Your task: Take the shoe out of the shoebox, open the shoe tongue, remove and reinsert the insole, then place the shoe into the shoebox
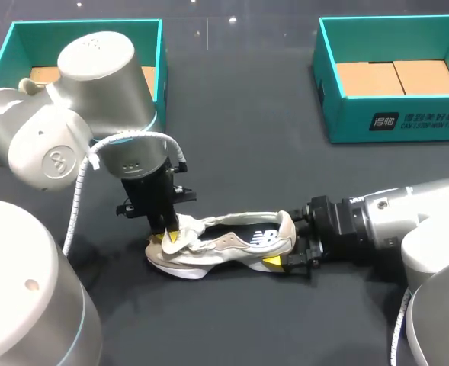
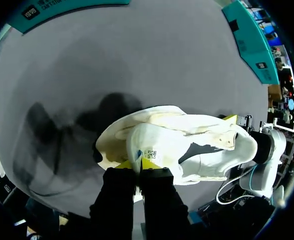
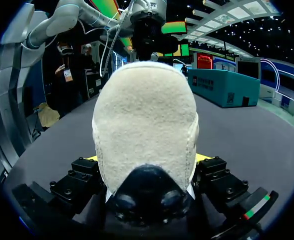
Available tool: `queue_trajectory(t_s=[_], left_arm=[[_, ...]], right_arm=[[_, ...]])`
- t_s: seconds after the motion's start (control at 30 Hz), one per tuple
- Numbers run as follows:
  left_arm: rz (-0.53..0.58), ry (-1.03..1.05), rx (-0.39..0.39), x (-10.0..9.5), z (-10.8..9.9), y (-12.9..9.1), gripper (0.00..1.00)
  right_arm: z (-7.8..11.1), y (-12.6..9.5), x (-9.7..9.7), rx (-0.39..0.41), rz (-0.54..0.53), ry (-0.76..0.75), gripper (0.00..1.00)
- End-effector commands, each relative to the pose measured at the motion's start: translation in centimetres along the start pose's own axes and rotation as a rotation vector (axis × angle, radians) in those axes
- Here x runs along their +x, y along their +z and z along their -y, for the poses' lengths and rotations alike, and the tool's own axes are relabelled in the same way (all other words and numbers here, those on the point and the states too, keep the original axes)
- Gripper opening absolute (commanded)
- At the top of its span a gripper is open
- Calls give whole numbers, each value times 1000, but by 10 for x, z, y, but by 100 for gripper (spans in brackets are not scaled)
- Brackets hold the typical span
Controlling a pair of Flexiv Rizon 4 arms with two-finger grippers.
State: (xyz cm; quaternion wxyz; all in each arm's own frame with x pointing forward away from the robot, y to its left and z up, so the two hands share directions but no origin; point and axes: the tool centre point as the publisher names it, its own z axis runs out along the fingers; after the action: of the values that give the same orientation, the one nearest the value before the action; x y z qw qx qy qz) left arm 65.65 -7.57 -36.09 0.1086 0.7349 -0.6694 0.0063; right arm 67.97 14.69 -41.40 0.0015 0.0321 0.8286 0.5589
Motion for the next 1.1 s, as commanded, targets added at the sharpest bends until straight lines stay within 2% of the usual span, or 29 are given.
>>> queue_trajectory(t_s=[0.03,0.2,0.23,0.27,0.37,0.47,0.77,1.1], left_arm=[[10,-4,2,-1,1,8,0],[25,-5,5,-4,1,9,0],[28,-5,5,-5,1,9,4],[31,-5,7,-7,0,8,18],[30,-6,15,-11,-1,4,35],[26,-1,24,-13,-4,-1,44],[20,13,55,-17,-8,-15,41],[-20,54,124,-16,-15,-51,47]], right_arm=[[0,0,2,6,1,0,0],[0,0,2,6,1,0,0],[0,0,2,6,1,0,0],[0,0,2,6,1,0,0],[0,0,2,6,1,0,0],[0,0,2,6,1,0,0],[0,0,2,6,1,0,0],[0,0,2,6,1,0,0]])
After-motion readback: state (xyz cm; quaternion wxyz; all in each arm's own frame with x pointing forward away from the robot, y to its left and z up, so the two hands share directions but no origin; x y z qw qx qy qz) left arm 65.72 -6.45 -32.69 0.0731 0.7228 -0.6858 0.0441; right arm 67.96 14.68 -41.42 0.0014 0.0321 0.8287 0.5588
